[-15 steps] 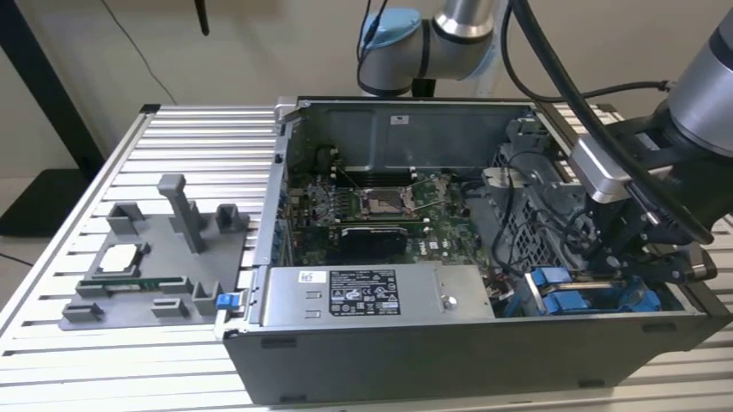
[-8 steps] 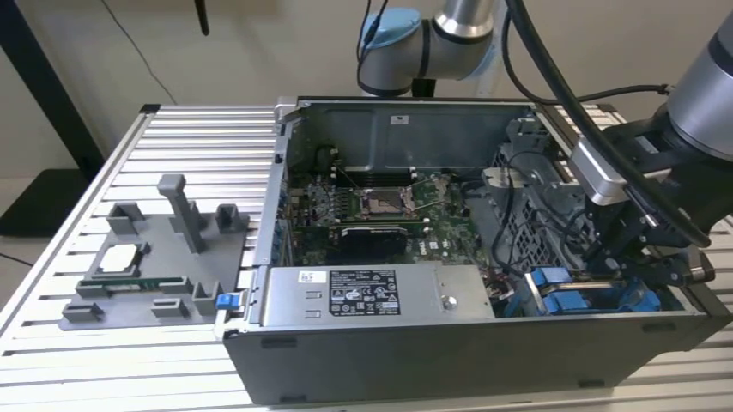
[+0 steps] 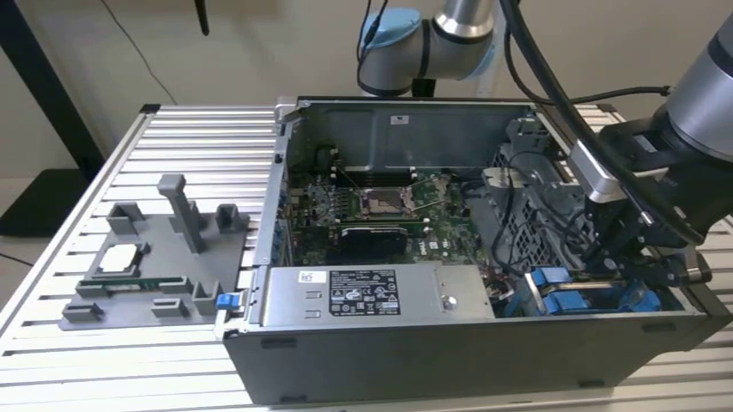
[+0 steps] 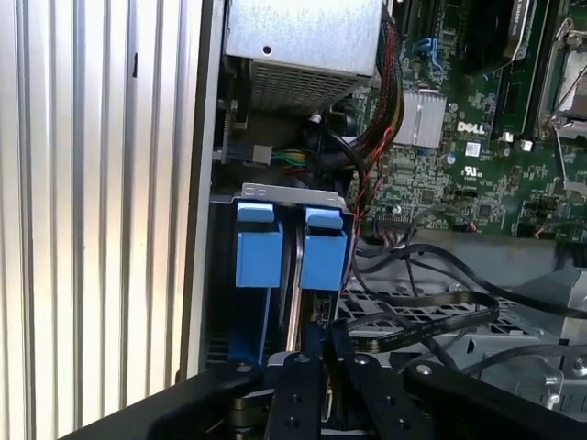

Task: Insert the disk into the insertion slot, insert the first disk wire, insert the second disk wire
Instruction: 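Insert the second disk wire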

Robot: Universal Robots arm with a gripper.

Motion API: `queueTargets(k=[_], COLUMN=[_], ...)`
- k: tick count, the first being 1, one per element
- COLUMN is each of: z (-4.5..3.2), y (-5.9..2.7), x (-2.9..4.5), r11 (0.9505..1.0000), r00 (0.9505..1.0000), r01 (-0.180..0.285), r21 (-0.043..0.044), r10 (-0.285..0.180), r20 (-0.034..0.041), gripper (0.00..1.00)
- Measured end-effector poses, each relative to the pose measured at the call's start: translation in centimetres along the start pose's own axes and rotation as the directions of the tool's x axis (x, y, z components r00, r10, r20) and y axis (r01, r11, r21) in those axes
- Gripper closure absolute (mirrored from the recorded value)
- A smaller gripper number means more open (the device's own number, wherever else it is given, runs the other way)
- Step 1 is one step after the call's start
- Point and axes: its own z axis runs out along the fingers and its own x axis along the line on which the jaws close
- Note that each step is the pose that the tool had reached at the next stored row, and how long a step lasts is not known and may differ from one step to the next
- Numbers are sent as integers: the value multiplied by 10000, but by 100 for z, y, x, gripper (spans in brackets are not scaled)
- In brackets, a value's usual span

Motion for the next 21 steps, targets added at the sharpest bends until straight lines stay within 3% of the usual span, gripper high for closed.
queueTargets(k=[9, 21], z=[13, 24], y=[-12, -16], x=[-12, -21], r11=[9989, 9988], r00=[9989, 9988], r01=[-460, -483], r21=[45, 49], r10=[460, 484], r20=[-47, -50], gripper=[100, 100])
